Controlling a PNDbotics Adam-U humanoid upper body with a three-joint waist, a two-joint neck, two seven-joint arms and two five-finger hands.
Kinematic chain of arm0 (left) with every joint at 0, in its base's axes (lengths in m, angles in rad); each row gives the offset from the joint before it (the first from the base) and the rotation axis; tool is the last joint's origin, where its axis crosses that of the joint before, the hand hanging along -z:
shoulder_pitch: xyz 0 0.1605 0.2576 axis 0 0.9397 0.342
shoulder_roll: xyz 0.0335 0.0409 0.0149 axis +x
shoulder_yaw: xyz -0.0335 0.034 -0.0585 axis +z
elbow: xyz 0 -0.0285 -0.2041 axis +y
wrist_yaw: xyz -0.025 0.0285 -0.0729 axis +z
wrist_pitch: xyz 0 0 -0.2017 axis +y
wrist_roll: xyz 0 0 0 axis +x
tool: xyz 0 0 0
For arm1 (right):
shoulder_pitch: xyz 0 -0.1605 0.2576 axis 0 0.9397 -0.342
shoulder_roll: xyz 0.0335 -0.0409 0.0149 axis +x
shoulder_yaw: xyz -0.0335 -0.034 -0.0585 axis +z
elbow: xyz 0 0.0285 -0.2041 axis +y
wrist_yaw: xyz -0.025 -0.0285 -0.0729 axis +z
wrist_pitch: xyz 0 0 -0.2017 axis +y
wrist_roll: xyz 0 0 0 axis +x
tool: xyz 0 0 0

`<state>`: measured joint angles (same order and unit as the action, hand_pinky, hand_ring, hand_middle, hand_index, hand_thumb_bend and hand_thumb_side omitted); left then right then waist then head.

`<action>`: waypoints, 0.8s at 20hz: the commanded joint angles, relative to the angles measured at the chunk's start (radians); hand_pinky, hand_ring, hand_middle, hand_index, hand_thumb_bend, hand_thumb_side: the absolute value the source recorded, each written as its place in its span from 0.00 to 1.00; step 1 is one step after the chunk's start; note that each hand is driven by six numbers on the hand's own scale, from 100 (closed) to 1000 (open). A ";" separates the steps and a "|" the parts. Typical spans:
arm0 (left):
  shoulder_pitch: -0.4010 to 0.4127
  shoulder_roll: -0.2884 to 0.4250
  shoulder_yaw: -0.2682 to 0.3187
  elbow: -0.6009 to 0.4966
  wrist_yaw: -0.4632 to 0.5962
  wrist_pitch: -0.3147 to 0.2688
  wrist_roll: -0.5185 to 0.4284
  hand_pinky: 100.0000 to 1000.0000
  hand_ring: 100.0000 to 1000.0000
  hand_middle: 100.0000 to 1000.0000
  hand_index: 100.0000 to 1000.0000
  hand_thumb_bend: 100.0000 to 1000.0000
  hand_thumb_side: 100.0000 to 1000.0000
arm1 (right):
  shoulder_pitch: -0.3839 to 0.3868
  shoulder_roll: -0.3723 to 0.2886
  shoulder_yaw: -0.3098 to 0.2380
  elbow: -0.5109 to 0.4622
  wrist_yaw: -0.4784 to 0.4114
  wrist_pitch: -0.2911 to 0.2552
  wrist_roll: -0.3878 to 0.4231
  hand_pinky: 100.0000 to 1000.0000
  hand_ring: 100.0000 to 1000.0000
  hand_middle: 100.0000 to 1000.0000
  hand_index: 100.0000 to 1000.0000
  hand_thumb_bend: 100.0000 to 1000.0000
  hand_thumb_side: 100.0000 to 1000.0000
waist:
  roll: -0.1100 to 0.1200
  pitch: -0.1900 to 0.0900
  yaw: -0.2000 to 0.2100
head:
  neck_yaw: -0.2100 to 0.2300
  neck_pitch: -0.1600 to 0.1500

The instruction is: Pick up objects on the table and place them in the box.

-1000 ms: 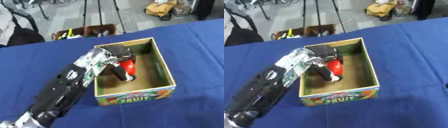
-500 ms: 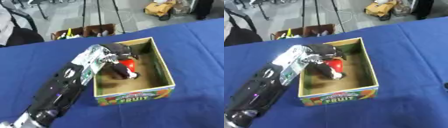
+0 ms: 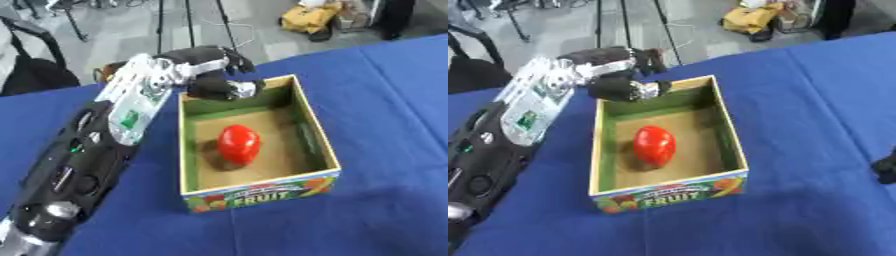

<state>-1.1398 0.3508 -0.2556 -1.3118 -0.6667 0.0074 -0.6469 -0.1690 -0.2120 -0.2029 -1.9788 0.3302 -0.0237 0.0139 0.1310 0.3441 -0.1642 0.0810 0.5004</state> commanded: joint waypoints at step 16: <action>0.266 0.218 0.197 -0.589 0.355 0.197 0.604 0.45 0.52 0.52 0.76 0.00 0.95 | -0.005 0.001 -0.029 -0.021 -0.009 -0.001 -0.041 0.46 0.53 0.36 0.47 0.00 0.87 | -0.050 -0.026 0.059 | -0.049 0.030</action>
<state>-0.8639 0.5301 -0.0824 -1.8417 -0.3550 0.2033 -0.0931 -0.1674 -0.2041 -0.2233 -1.9788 0.3267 -0.0239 -0.0195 0.0846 0.3372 -0.1037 0.0372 0.5232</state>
